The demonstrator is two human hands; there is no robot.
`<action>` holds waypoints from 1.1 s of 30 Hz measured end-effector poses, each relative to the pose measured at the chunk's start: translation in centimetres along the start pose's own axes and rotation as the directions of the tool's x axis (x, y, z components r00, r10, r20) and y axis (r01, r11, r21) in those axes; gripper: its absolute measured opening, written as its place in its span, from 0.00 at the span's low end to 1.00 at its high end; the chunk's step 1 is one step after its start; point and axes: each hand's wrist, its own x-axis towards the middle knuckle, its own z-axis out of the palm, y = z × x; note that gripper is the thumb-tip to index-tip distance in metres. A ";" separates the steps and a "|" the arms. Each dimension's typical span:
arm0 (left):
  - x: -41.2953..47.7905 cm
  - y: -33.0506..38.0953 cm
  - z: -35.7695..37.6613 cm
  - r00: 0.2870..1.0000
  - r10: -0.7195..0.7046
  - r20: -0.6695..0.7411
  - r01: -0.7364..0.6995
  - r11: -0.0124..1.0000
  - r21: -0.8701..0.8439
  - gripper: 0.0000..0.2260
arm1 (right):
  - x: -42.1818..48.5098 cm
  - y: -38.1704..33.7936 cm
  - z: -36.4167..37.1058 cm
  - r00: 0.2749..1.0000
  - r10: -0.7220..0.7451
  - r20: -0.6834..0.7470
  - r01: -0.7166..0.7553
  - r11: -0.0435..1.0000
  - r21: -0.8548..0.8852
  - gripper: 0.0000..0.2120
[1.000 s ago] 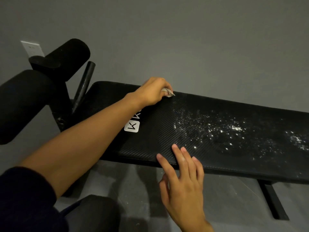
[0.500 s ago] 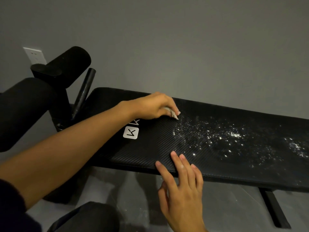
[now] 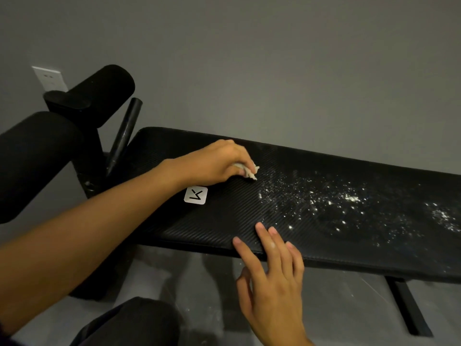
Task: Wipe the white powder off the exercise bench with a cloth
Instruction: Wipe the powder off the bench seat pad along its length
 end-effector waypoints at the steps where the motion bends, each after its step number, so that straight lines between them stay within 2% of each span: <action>1: 0.6 0.0 0.1 1.000 -0.012 -0.028 0.012 1.000 0.023 0.11 | 0.0 -0.1 0.0 1.000 0.002 -0.004 -0.002 1.000 0.001 0.33; 3: 1.8 0.4 0.1 0.996 -0.041 -0.082 0.045 0.998 0.048 0.11 | 0.0 -0.1 0.0 1.000 0.004 -0.008 -0.004 1.000 0.001 0.32; 5: 2.1 1.1 0.4 0.996 -0.033 -0.078 0.035 0.999 0.028 0.11 | 0.1 -0.1 0.0 1.000 0.004 -0.006 -0.004 1.000 -0.003 0.32; 8: -0.4 2.4 1.2 0.998 0.065 -0.001 -0.065 0.997 -0.029 0.11 | 0.1 0.0 -0.1 1.000 0.004 -0.004 -0.005 1.000 -0.009 0.32; 10: -2.0 2.6 1.6 0.994 0.110 -0.002 -0.110 0.994 -0.025 0.11 | 0.1 -0.1 0.0 1.000 0.005 -0.003 -0.005 1.000 -0.016 0.32; 15: -0.4 1.8 1.6 0.992 -0.013 -0.125 0.021 0.998 0.064 0.10 | 0.0 0.0 0.0 1.000 0.006 0.017 -0.006 1.000 -0.023 0.34; 20: -2.7 4.2 2.2 0.992 0.129 -0.014 -0.129 0.992 0.014 0.11 | -0.1 0.0 0.0 1.000 0.013 0.012 -0.013 1.000 -0.010 0.34; 22: -3.2 4.2 2.5 0.992 0.123 -0.022 -0.123 0.992 0.020 0.11 | 0.0 0.0 0.0 1.000 0.016 0.015 -0.016 1.000 -0.005 0.34; 28: -1.4 4.0 2.6 0.987 0.020 -0.159 -0.012 0.998 0.054 0.11 | -0.1 0.0 -0.3 0.999 0.019 0.043 -0.019 1.000 0.002 0.33; 33: -4.8 4.6 3.3 0.994 0.084 -0.076 -0.083 0.996 0.024 0.12 | 0.0 0.0 -0.6 0.997 0.017 0.078 -0.018 1.000 0.012 0.33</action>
